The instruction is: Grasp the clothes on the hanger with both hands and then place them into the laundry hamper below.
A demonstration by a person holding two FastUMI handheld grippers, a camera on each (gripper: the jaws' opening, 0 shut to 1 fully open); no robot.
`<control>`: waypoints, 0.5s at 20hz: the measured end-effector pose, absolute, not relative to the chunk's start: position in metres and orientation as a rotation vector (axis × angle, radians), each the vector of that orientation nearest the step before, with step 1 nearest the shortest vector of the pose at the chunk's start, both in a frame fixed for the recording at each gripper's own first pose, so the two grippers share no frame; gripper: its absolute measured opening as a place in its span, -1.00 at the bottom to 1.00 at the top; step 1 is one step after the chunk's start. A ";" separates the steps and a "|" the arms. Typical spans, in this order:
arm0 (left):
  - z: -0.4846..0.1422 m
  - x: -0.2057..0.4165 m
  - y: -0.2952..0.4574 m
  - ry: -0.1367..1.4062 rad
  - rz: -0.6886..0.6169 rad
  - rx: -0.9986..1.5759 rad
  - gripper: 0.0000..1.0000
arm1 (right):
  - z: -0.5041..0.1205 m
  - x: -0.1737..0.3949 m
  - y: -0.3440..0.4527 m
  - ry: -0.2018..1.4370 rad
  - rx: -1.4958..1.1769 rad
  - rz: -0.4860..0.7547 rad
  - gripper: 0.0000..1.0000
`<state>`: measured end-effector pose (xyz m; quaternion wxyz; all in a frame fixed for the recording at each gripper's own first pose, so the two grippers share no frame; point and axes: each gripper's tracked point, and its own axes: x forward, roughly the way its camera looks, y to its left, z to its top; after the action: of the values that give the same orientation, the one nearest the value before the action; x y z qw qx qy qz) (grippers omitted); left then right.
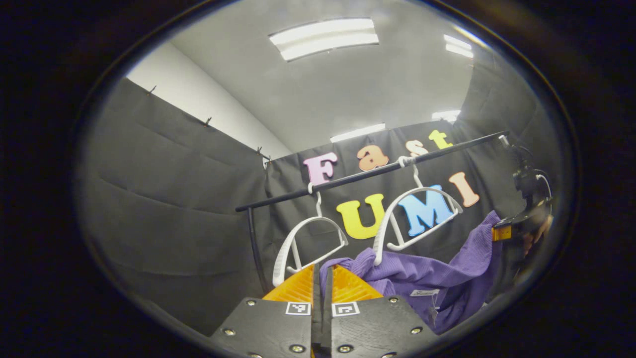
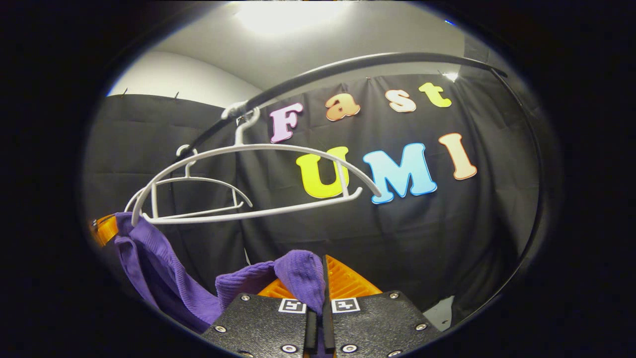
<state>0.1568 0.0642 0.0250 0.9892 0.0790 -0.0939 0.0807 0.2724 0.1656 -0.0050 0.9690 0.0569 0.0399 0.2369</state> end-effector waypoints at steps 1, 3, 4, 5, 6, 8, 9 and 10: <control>0.022 0.153 0.068 -0.186 0.163 0.149 -0.99 | -0.002 0.260 0.169 0.068 0.107 0.487 -0.89; 0.017 0.140 0.074 -0.183 0.163 0.133 -1.00 | -0.001 0.233 0.179 0.056 0.089 0.507 -0.89; 0.015 0.132 0.076 -0.179 0.160 0.127 -1.00 | 0.000 0.217 0.187 0.053 0.081 0.522 -0.89; 0.014 0.122 0.076 -0.179 0.151 0.119 -1.00 | 0.000 0.202 0.194 0.047 0.073 0.536 -0.89; 0.014 0.113 0.075 -0.178 0.139 0.109 -0.99 | 0.003 0.188 0.200 0.040 0.066 0.548 -0.89; 0.017 0.097 0.070 -0.184 0.104 0.094 -0.99 | 0.009 0.165 0.208 0.029 0.059 0.563 -0.89; 0.019 0.090 0.062 -0.189 0.080 0.084 -0.99 | 0.013 0.156 0.210 0.027 0.066 0.566 -0.89; 0.020 0.084 0.054 -0.191 0.053 0.072 -0.99 | 0.016 0.147 0.211 0.026 0.075 0.567 -0.89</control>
<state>0.0837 0.0541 0.0204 0.9945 0.0357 -0.0952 0.0262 0.1471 0.2115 0.0159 0.9593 0.0369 0.0128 0.2797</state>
